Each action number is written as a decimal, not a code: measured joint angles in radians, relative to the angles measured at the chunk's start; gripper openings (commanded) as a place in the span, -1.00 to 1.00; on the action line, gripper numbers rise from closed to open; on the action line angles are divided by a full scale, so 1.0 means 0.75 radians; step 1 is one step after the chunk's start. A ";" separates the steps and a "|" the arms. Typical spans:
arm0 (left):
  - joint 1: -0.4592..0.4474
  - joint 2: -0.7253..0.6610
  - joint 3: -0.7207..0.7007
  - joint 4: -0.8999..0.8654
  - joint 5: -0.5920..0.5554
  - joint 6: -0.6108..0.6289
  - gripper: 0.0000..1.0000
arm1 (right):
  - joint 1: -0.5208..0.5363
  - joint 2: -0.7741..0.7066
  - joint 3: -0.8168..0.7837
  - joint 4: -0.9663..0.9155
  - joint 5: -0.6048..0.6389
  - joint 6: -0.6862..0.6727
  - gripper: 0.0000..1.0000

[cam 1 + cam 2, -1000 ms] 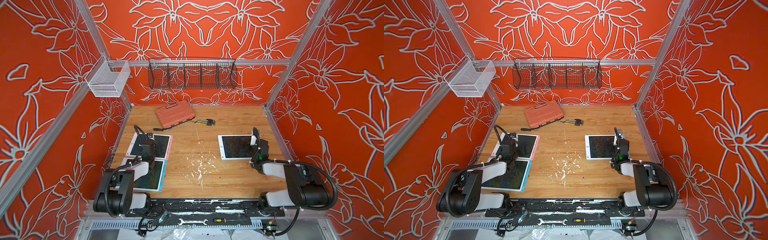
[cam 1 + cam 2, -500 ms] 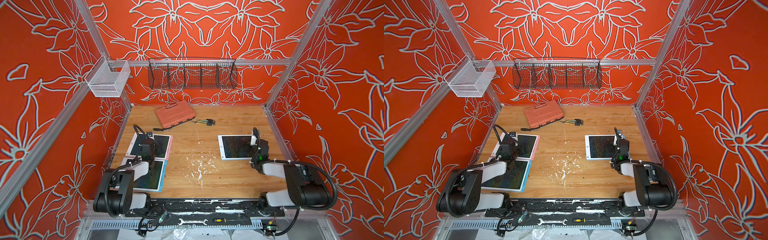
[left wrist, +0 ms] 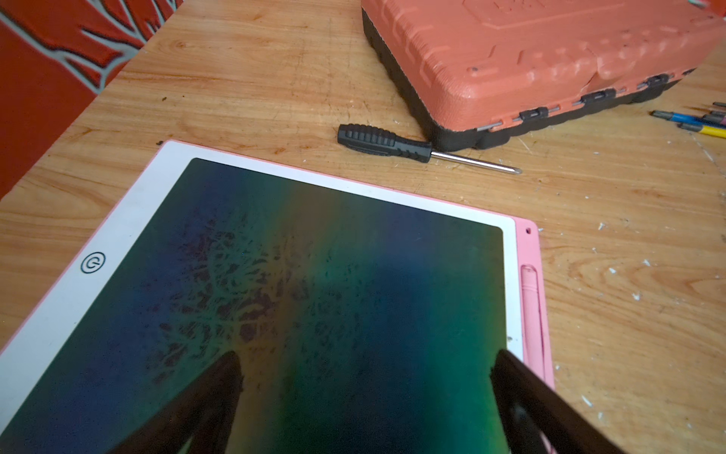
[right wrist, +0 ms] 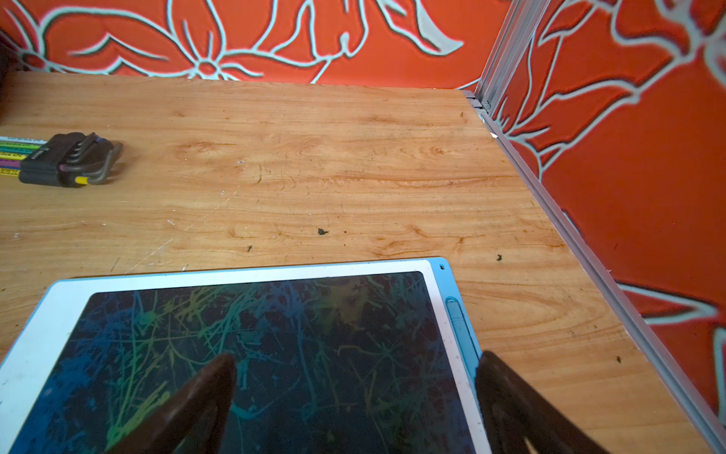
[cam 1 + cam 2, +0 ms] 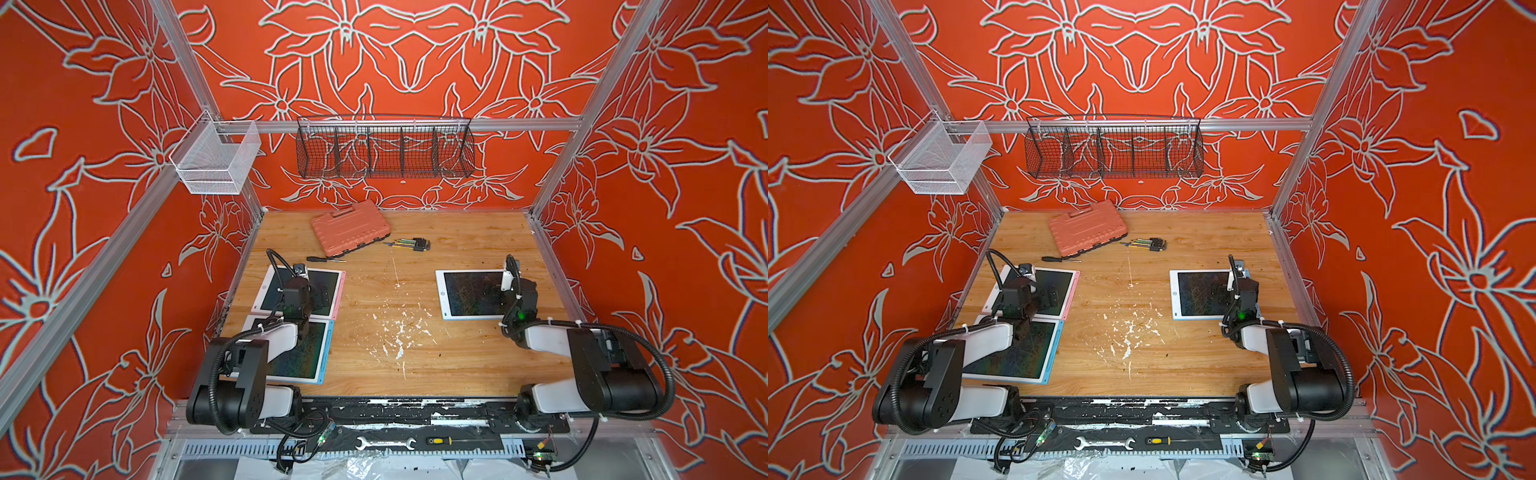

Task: Place the stylus back onto the writing tablet
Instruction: Reset both arms

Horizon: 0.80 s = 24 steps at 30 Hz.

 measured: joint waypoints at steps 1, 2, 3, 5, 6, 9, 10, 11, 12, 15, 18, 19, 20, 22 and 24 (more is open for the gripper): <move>0.000 0.000 0.000 0.000 0.000 0.000 0.94 | 0.000 0.000 0.000 0.000 0.000 -0.001 0.94; 0.001 -0.001 0.000 0.000 0.000 0.000 0.94 | 0.000 0.000 0.000 0.001 0.000 -0.001 0.94; 0.000 -0.001 0.000 0.000 0.000 0.000 0.94 | 0.000 0.000 -0.002 0.005 0.000 -0.001 0.94; 0.000 -0.001 0.000 0.000 0.000 0.000 0.94 | 0.000 -0.005 -0.041 0.066 0.006 0.004 0.94; 0.001 -0.001 0.000 0.000 0.000 0.000 0.94 | 0.000 -0.014 -0.084 0.115 0.016 0.007 0.94; 0.000 -0.001 0.000 0.000 0.000 0.000 0.94 | 0.000 -0.034 -0.168 0.149 0.043 0.018 0.94; 0.000 -0.001 0.000 0.000 0.000 0.000 0.94 | -0.001 -0.023 -0.148 0.113 0.046 0.020 0.94; 0.000 -0.001 0.000 0.000 0.000 0.000 0.94 | 0.001 -0.011 -0.118 0.091 0.053 0.020 0.94; 0.000 -0.001 0.000 0.001 0.000 0.000 0.94 | 0.002 -0.008 -0.102 0.101 0.055 0.020 0.94; 0.000 -0.001 0.000 0.001 0.000 0.000 0.94 | 0.004 -0.039 -0.148 0.209 0.070 0.026 0.94; 0.000 -0.002 0.000 0.002 0.000 0.000 0.94 | 0.004 -0.030 -0.123 0.148 0.073 0.031 0.94; 0.000 -0.002 0.000 0.001 0.000 0.000 0.94 | 0.004 -0.020 -0.099 0.125 0.073 0.031 0.94; 0.000 -0.002 0.000 0.001 0.000 0.000 0.94 | 0.004 -0.013 -0.078 0.112 0.072 0.031 0.94; 0.000 -0.002 0.000 0.002 0.000 0.000 0.94 | 0.004 -0.012 -0.058 0.105 0.072 0.031 0.94; 0.001 -0.002 0.000 0.003 0.000 0.000 0.94 | 0.004 -0.012 -0.050 0.095 0.072 0.031 0.94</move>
